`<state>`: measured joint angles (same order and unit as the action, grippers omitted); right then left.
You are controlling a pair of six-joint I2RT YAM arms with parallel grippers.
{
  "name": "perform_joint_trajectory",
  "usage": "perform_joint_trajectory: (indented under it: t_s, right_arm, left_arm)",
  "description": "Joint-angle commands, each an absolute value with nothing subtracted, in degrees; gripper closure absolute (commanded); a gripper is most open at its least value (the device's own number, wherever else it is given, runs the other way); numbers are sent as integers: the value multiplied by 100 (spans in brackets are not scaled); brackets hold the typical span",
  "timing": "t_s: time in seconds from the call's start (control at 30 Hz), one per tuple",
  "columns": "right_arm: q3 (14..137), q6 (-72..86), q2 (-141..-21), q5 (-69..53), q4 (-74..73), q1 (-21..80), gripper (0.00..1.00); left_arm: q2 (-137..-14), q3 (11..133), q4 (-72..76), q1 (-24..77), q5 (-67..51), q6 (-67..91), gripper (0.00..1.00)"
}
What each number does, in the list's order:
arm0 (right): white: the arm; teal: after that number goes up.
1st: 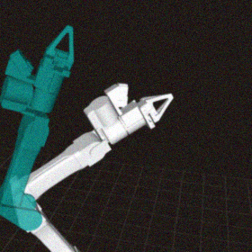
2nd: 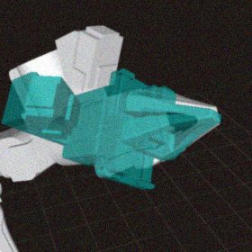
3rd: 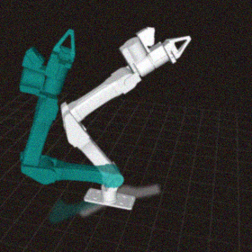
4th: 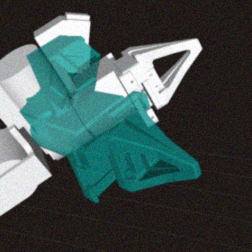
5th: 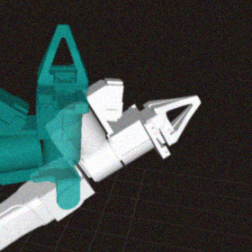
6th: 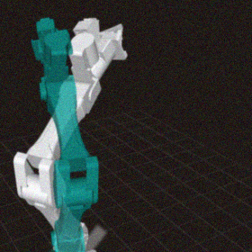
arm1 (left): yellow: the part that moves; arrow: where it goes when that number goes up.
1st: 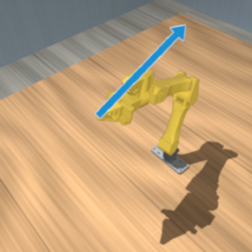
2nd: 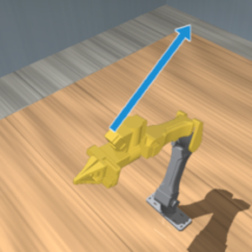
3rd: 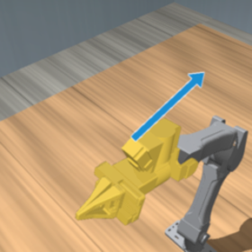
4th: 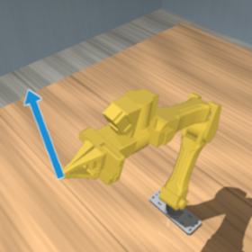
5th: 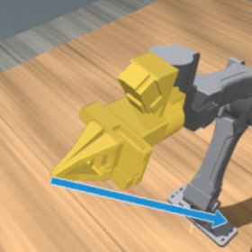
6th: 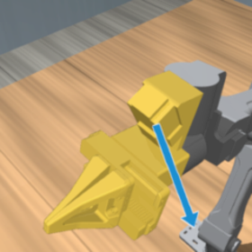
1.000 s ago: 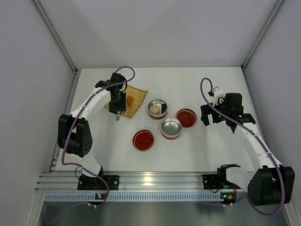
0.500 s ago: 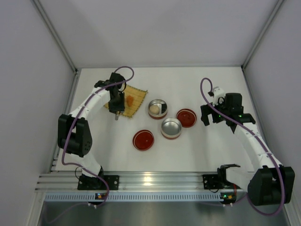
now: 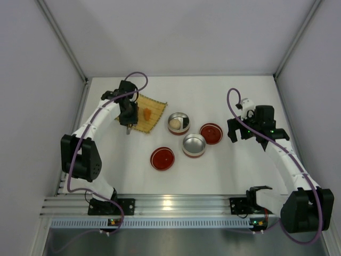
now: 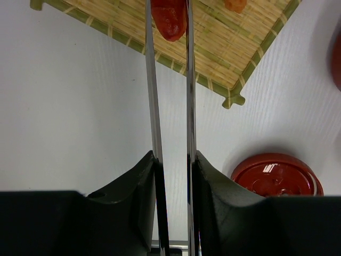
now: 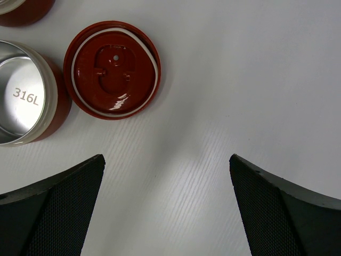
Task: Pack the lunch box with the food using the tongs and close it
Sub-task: Pick up the fake food from the plate, then place the fake food in the packing box.
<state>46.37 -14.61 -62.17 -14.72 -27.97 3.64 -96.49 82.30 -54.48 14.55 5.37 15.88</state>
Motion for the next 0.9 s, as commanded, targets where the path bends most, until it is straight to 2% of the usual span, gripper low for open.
perform_joint_trajectory:
  t_s: [0.0, 0.2, 0.5, 0.87]
  right_arm:
    - [4711, -1521, -6161, -1529, -2874, 369, 1]
    - [4711, -1521, -6152, -1582, -2883, 369, 1]
    - [4737, -1494, -6187, -1626, -2874, 369, 1]
    - [4825, -1459, -6188, -1556, -2927, 369, 1]
  left_arm:
    - [-9123, 8437, -5256, 1433, 536, 1424, 100]
    - [-8711, 8499, -5081, 1433, 361, 1073, 100]
    - [-8262, 8736, -5193, 1740, -799, -481, 100]
    - [-8402, 8895, -5985, 3392, -1766, -1740, 100]
